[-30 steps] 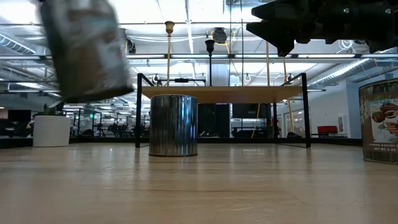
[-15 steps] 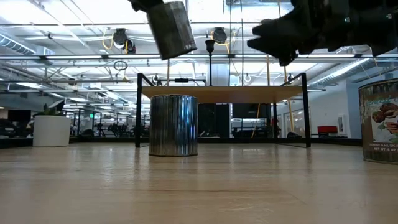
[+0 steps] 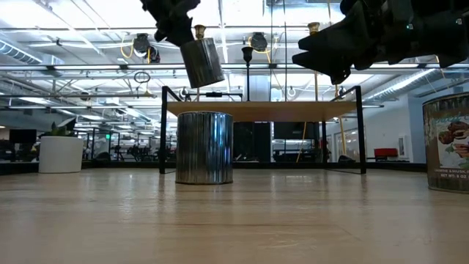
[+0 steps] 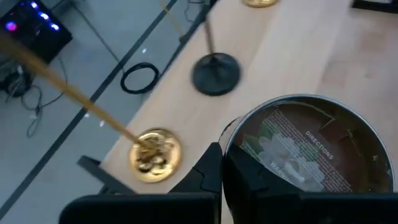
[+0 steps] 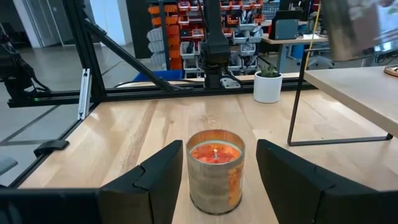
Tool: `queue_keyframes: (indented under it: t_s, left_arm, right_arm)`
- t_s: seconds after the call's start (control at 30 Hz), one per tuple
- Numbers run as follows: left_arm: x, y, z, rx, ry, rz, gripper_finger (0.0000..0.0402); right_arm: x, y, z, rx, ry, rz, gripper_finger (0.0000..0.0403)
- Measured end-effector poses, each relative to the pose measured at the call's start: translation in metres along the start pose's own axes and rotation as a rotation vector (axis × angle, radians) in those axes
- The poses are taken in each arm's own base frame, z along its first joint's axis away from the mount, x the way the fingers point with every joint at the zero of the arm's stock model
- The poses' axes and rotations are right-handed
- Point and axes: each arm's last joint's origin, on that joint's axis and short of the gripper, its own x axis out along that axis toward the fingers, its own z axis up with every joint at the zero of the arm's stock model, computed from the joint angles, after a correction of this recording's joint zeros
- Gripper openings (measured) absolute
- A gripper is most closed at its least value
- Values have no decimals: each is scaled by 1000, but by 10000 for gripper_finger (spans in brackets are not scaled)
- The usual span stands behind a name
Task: Pick & Place candle stick holders
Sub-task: Put the brown scented candle aligned with the golden candle holder on the shelf
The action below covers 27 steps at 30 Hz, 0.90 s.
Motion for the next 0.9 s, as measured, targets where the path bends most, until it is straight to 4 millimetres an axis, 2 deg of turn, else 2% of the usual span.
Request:
queue_keyframes:
  t_s: [0.13,0.4,0.6,0.7,0.9]
  left_arm:
    - [4,12,-1,-27,19,16,4]
    - [21,21,-3,-64,58,42,4]
    - [33,21,-8,-65,110,46,8]
    - [36,21,-8,-67,116,37,5]
    - [38,20,-9,-62,126,31,21]
  right_arm:
    - [0,0,0,0,0,0,201]
    - [0,0,0,-14,-2,0,201]
    - [0,0,-1,-19,12,-1,201]
    - [0,0,-2,-20,18,-2,201]
    - [0,0,-2,-18,18,-1,201]
